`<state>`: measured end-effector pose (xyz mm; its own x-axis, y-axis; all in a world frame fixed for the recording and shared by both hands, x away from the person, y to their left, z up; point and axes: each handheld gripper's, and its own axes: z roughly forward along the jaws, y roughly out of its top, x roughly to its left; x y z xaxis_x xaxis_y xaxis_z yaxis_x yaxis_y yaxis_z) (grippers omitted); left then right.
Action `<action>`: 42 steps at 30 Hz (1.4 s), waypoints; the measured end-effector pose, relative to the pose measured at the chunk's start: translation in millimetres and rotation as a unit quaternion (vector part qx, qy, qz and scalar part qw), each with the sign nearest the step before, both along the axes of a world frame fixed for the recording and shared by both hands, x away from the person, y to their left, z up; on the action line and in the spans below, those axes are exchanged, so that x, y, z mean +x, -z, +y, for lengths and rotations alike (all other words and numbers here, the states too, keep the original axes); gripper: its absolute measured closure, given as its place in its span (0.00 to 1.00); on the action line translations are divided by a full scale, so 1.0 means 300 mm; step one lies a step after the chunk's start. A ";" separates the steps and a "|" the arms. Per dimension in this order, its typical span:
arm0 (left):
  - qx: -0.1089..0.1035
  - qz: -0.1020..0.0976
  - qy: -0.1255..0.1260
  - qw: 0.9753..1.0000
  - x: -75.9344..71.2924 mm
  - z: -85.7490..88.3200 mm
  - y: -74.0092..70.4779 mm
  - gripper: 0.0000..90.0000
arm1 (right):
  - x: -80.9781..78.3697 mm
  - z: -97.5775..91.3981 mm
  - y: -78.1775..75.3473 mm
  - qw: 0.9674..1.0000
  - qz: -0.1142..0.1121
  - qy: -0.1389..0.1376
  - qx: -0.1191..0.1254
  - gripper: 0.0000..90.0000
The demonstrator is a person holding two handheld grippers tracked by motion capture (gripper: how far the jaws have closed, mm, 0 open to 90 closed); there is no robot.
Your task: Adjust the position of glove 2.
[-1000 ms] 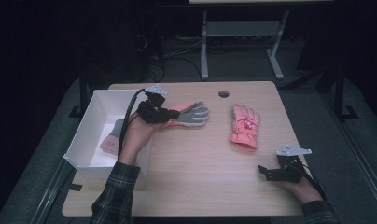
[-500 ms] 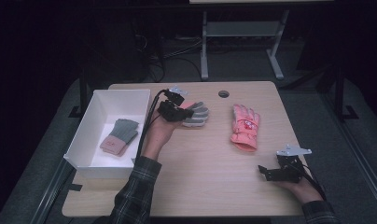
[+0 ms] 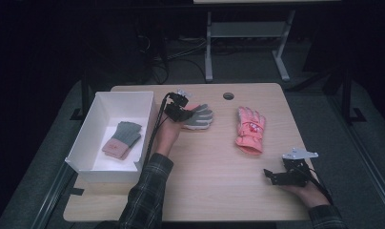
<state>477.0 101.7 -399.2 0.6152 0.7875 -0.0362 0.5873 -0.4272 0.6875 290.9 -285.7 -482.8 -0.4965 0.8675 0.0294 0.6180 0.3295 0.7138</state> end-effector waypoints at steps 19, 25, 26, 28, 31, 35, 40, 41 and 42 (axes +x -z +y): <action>0.028 0.028 -0.028 0.999 0.080 0.000 0.115 1.00 | 0.002 0.000 0.000 1.000 0.000 -0.003 -0.001 0.08; 0.024 0.040 -0.012 0.999 0.069 -0.025 0.118 1.00 | 0.003 0.001 0.001 1.000 0.000 -0.004 0.000 0.08; 0.023 0.041 -0.009 0.999 0.066 -0.033 0.117 1.00 | 0.003 0.001 0.001 1.000 -0.001 -0.004 0.000 0.08; 0.021 0.043 0.001 0.999 0.058 -0.050 0.116 1.00 | 0.003 0.001 0.001 1.000 -0.001 -0.003 0.000 0.08; 0.016 0.045 0.011 0.999 0.042 -0.077 0.114 1.00 | 0.003 0.001 0.001 1.000 0.000 -0.003 0.000 0.08; 0.011 0.050 0.029 0.998 0.020 -0.125 0.113 1.00 | 0.003 0.001 0.001 1.000 0.000 -0.004 -0.001 0.08; -0.005 0.052 0.047 0.998 -0.006 -0.185 0.116 1.00 | 0.003 0.001 0.001 1.000 0.000 -0.005 -0.002 0.08; -0.009 0.053 0.049 0.997 -0.011 -0.194 0.115 1.00 | 0.003 0.001 0.001 1.000 -0.001 -0.005 -0.002 0.08; -0.010 0.052 0.053 0.997 -0.015 -0.200 0.111 1.00 | 0.003 0.001 0.001 1.000 0.000 -0.005 -0.002 0.08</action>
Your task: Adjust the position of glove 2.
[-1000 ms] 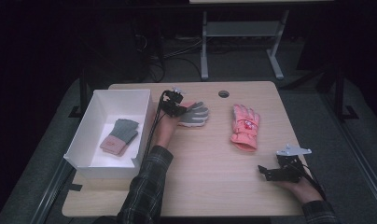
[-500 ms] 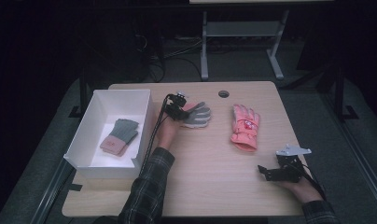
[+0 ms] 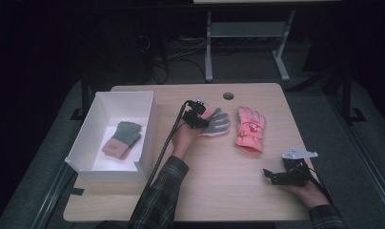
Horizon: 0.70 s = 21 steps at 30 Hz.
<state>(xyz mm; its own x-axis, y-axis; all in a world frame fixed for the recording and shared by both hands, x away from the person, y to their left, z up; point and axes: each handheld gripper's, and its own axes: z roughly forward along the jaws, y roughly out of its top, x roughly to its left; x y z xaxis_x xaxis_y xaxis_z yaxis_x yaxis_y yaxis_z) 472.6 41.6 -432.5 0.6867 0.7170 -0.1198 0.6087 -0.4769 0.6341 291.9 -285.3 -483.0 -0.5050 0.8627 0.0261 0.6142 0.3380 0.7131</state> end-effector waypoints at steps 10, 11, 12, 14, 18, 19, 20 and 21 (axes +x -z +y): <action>0.022 -0.034 -0.046 0.998 0.041 0.140 -0.068 1.00 | 0.000 0.000 0.000 1.000 0.000 0.000 0.000 0.08; 0.024 -0.034 -0.055 0.998 0.050 0.159 -0.068 1.00 | 0.000 0.000 0.000 1.000 0.000 0.000 0.000 0.08; 0.026 -0.032 -0.064 0.997 0.058 0.174 -0.065 1.00 | 0.000 0.001 0.000 1.000 0.000 0.000 0.000 0.08; 0.033 -0.024 -0.073 0.996 0.068 0.195 -0.055 1.00 | 0.000 0.001 0.000 1.000 0.000 0.000 0.000 0.08; 0.054 -0.002 -0.064 0.996 0.063 0.200 -0.028 1.00 | 0.000 0.001 0.000 1.000 0.000 0.000 0.000 0.08; 0.060 0.001 -0.061 0.996 0.059 0.201 -0.025 1.00 | 0.000 0.001 0.000 1.000 0.000 0.000 0.000 0.08; 0.057 0.005 -0.060 0.997 0.053 0.203 -0.021 1.00 | 0.000 0.001 0.000 1.000 0.000 0.000 0.000 0.08; 0.056 0.006 -0.058 0.997 0.045 0.207 -0.020 1.00 | 0.000 0.001 0.000 1.000 0.000 0.000 0.000 0.08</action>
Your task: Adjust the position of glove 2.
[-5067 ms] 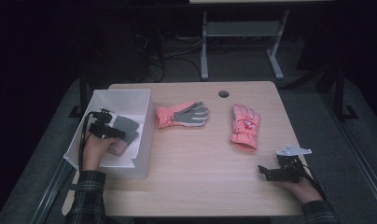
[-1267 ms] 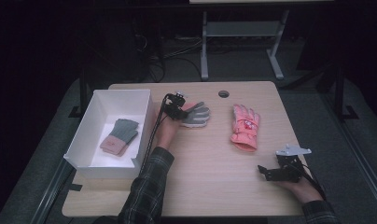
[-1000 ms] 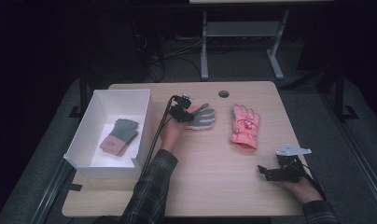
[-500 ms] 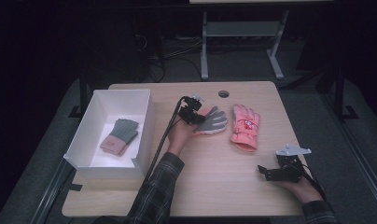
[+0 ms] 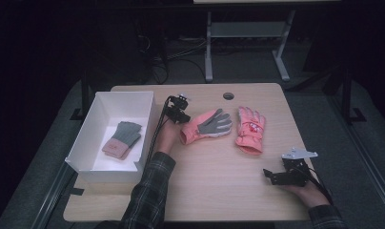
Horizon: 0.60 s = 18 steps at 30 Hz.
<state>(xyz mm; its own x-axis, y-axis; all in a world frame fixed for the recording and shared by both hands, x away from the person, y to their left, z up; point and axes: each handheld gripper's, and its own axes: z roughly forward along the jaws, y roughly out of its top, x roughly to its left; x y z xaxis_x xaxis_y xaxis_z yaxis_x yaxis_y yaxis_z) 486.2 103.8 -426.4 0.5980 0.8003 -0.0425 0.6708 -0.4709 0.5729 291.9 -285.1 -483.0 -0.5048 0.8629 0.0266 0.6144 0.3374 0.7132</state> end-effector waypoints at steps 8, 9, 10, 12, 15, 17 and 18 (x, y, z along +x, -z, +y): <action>-0.022 0.013 0.027 0.999 -0.098 -0.009 0.000 1.00 | 0.000 0.002 0.000 1.000 0.001 0.002 0.001 0.08; -0.024 0.014 0.033 0.999 -0.111 -0.010 0.001 1.00 | 0.000 0.002 0.000 1.000 0.000 0.003 0.001 0.08; -0.027 0.016 0.037 0.999 -0.123 -0.011 0.001 1.00 | 0.000 0.002 0.000 1.000 0.000 0.003 0.001 0.08; -0.036 0.016 0.047 0.998 -0.146 -0.016 0.005 1.00 | 0.000 0.002 0.000 1.000 0.000 0.003 0.001 0.08; -0.036 0.019 0.068 0.997 -0.175 -0.030 0.012 1.00 | 0.000 0.003 0.000 1.000 0.001 0.003 0.001 0.07; -0.039 0.022 0.083 0.996 -0.190 -0.043 0.014 1.00 | 0.000 0.003 0.000 1.000 0.001 0.003 0.001 0.07; -0.043 0.023 0.086 0.995 -0.200 -0.053 0.014 1.00 | 0.000 0.003 0.000 1.000 0.001 0.003 0.001 0.07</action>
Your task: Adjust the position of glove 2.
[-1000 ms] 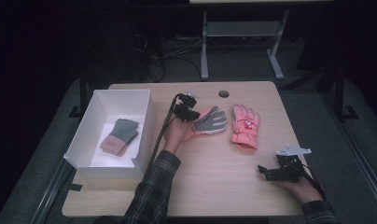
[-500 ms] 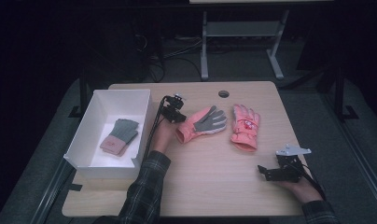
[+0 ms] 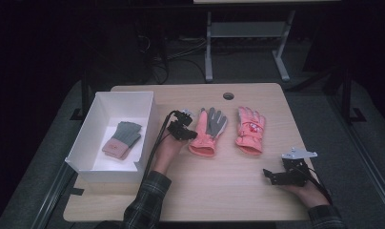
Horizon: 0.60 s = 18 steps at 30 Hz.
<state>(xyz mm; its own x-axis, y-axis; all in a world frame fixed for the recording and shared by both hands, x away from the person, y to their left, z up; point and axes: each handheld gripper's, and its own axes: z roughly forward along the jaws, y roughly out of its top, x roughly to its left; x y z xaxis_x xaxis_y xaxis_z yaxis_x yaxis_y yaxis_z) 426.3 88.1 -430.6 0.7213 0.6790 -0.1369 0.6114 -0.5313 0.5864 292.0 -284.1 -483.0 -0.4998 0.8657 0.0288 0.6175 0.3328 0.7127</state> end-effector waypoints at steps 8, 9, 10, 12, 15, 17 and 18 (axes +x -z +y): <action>-0.010 -0.004 0.056 0.998 -0.045 -0.092 0.006 1.00 | 0.000 0.000 0.000 1.000 0.000 0.000 0.000 0.07; -0.008 -0.007 0.060 0.998 -0.047 -0.101 0.006 1.00 | 0.000 0.000 0.000 1.000 0.000 0.000 0.000 0.07; -0.010 -0.010 0.062 0.998 -0.046 -0.108 0.003 1.00 | 0.000 0.000 0.000 1.000 0.000 0.000 0.000 0.07; -0.016 -0.019 0.064 0.998 -0.039 -0.115 -0.015 1.00 | 0.000 0.000 0.000 1.000 0.000 0.000 0.000 0.07; -0.022 -0.037 0.061 0.997 -0.012 -0.129 -0.047 1.00 | 0.000 0.000 0.000 1.000 0.000 0.000 0.000 0.07; -0.025 -0.045 0.067 0.996 0.012 -0.144 -0.062 1.00 | 0.000 0.000 0.000 1.000 0.000 0.000 0.000 0.07; -0.024 -0.048 0.072 0.996 0.026 -0.152 -0.066 1.00 | 0.000 0.000 0.000 1.000 0.000 0.000 0.000 0.07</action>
<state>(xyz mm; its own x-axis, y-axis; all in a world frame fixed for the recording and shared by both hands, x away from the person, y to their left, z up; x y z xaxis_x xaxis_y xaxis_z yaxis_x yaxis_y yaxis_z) 433.9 42.6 -410.9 0.8219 0.5620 -0.0924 0.4706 -0.5787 0.6661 292.1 -284.1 -483.0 -0.5004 0.8654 0.0283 0.6169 0.3333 0.7130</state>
